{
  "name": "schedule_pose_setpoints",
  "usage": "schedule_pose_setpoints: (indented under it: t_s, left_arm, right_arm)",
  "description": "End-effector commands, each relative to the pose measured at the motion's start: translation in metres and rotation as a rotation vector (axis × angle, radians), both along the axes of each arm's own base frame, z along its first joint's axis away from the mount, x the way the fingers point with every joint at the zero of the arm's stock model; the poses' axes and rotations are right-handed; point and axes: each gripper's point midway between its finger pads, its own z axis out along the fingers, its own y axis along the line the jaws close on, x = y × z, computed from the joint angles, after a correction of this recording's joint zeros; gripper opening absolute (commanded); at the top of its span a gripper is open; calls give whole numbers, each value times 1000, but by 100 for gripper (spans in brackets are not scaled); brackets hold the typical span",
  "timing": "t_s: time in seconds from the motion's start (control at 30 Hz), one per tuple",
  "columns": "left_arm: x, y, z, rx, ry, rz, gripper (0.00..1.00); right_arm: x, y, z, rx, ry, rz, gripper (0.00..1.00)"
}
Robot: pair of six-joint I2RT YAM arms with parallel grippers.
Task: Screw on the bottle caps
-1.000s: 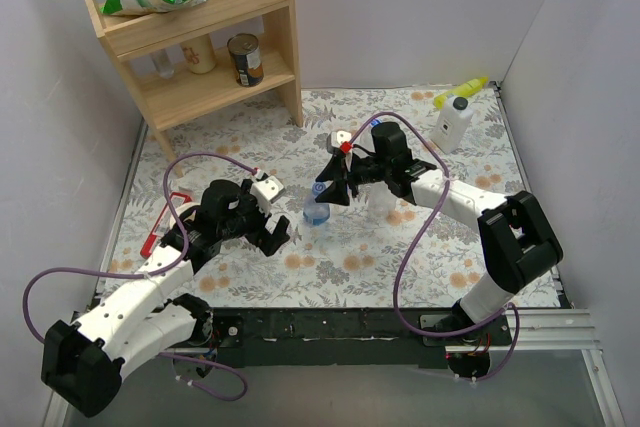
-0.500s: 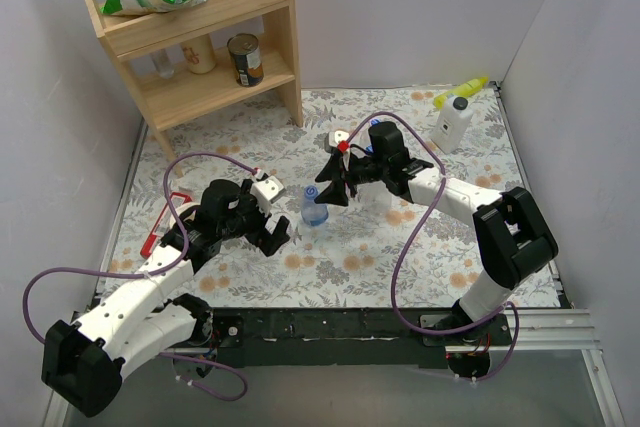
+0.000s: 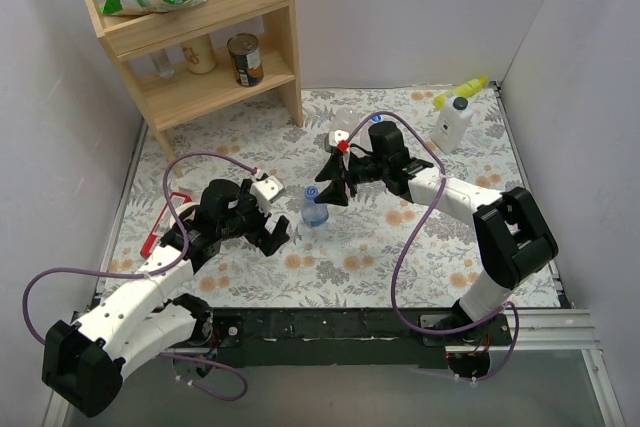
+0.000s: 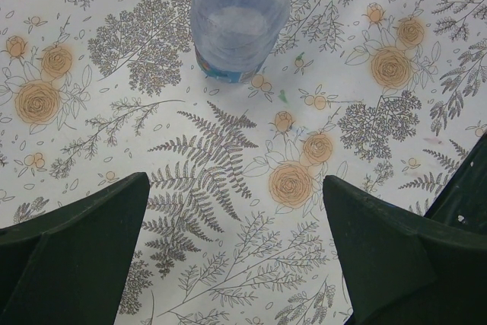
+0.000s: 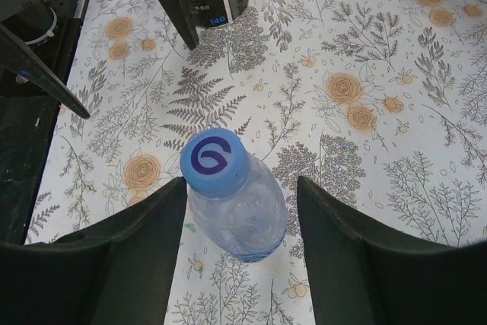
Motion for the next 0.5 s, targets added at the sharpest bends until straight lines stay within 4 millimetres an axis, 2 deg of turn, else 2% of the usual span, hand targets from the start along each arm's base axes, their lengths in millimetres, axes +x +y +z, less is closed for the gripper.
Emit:
schedule_pose_setpoints:
  t_s: [0.0, 0.47]
  left_arm:
    - [4, -2, 14, -21, -38, -14, 98]
    - [3, -3, 14, -24, -36, -22, 98]
  right_arm:
    - [5, 3, 15, 25, -27, 3, 67]
    - [5, 2, 15, 23, -30, -5, 68]
